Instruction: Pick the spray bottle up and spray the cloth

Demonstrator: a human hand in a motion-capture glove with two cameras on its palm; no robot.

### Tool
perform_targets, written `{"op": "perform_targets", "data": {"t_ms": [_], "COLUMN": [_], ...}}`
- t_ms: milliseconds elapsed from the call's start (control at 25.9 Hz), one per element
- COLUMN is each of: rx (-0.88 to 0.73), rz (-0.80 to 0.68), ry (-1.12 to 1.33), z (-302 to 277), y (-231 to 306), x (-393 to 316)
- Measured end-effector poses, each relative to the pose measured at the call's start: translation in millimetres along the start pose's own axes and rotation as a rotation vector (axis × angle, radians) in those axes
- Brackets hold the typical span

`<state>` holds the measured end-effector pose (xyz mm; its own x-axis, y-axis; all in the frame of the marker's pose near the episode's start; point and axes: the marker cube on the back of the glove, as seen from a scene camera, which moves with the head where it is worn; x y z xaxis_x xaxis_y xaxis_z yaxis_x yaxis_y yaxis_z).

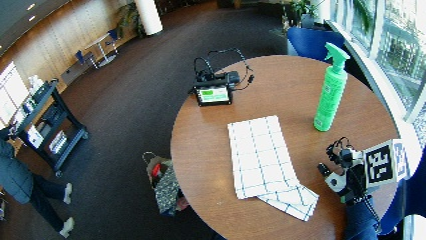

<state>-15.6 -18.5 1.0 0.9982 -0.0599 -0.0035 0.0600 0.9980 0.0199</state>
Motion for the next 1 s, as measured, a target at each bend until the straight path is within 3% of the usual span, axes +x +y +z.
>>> {"op": "perform_targets", "data": {"t_ms": [386,657,850,1004], "rx": [0.053,0.173,0.171,0.04], "rz": [0.043,0.114,0.159,0.241], "ry": [-0.029,-0.11,-0.273,-0.572], "z": [-7,-34,-48,-48], "y": [13,-21,-65,-101], "x": [4,1,5,26]}}
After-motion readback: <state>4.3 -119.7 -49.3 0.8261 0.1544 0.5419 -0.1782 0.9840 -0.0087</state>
